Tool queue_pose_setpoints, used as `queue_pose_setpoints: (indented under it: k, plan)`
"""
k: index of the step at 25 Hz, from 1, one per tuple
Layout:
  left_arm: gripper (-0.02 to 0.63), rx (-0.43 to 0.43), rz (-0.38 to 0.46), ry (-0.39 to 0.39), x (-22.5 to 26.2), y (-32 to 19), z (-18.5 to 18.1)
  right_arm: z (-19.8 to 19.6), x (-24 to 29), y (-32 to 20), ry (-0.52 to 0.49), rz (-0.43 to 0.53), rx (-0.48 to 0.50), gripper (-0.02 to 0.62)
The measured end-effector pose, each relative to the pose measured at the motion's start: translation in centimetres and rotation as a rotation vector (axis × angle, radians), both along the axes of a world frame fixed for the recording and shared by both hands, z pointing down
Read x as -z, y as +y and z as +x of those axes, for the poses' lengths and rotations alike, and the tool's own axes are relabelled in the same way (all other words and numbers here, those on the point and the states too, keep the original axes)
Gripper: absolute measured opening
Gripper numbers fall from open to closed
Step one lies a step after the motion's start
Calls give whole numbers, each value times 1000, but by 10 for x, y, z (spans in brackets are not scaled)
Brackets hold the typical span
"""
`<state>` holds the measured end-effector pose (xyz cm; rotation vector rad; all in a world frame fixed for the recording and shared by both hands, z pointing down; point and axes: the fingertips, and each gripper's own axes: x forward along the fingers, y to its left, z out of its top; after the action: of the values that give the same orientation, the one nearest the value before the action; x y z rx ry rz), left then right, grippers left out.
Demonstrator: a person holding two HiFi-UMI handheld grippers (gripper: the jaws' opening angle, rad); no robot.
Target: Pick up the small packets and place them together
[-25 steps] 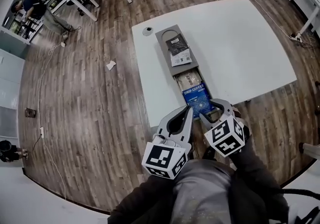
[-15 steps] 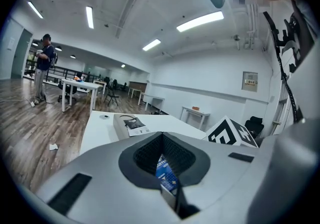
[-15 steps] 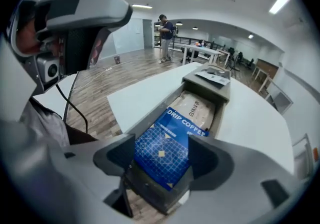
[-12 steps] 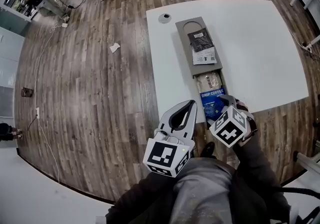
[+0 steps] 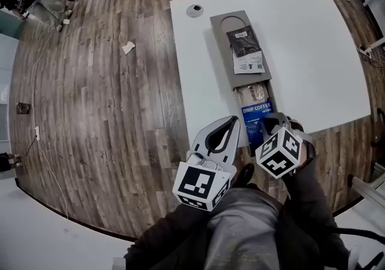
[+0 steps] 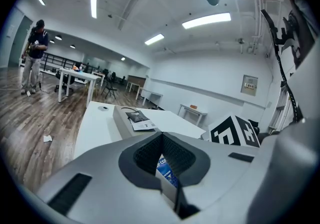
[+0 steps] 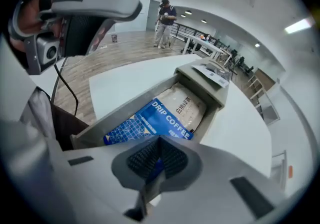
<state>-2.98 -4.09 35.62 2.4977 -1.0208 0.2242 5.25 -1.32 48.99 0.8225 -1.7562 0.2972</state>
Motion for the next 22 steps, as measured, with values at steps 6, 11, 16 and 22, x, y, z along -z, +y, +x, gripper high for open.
queue_pose_setpoints:
  k: [6,11,16,22]
  plan:
    - [3,-4,-2,3,1,12,-2,-20,-1,28,-121,-120,56,246]
    - [3,0,3,11,3,7,-7,-28,3,30,-123,-150,134,325]
    - [3,7,-4,11,-1,-2,-15,-24,-11,27,-17,-164,187,345]
    - [3,16,-20,9,-8,-14,-22,-16,-6,14,42,-92,152,243]
